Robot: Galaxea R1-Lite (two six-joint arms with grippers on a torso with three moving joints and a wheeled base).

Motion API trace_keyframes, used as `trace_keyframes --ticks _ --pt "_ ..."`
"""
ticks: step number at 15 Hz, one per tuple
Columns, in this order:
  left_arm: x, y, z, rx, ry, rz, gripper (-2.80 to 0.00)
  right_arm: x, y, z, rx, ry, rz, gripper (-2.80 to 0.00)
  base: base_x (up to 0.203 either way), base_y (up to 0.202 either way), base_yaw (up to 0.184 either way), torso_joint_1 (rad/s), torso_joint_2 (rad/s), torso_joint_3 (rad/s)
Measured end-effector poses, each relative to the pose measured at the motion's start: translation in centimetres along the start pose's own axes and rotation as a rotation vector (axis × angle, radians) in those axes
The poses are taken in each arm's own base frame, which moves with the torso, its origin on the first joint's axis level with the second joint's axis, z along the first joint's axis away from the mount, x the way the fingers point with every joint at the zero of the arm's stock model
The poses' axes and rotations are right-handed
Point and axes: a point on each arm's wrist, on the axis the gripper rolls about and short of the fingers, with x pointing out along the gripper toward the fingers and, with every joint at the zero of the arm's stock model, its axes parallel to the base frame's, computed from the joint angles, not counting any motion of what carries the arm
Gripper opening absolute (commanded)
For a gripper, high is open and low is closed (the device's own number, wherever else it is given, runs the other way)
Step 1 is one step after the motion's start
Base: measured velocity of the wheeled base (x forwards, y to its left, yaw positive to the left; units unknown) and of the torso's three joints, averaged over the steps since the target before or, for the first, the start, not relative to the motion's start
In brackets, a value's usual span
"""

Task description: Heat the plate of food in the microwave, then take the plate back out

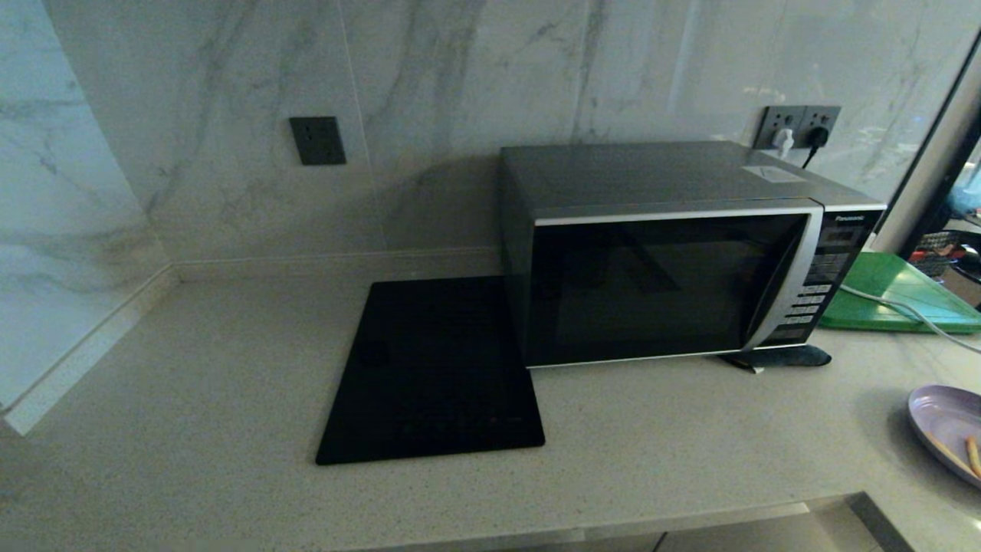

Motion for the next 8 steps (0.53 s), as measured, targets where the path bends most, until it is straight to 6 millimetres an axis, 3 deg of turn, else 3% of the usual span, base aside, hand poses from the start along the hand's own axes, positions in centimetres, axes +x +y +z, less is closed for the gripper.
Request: trace_keyframes --ticks 5,8 --pt "0.0 0.0 0.0 0.000 0.000 0.001 -2.80 5.7 -0.4 -5.6 -0.071 0.008 -0.004 -2.80 0.000 0.000 0.000 0.000 0.00 0.000" --pt "0.0 0.0 0.0 0.000 0.000 0.000 -2.80 7.0 -0.2 -6.3 -0.140 -0.127 0.064 -2.80 0.000 0.000 0.000 0.000 0.00 0.000"
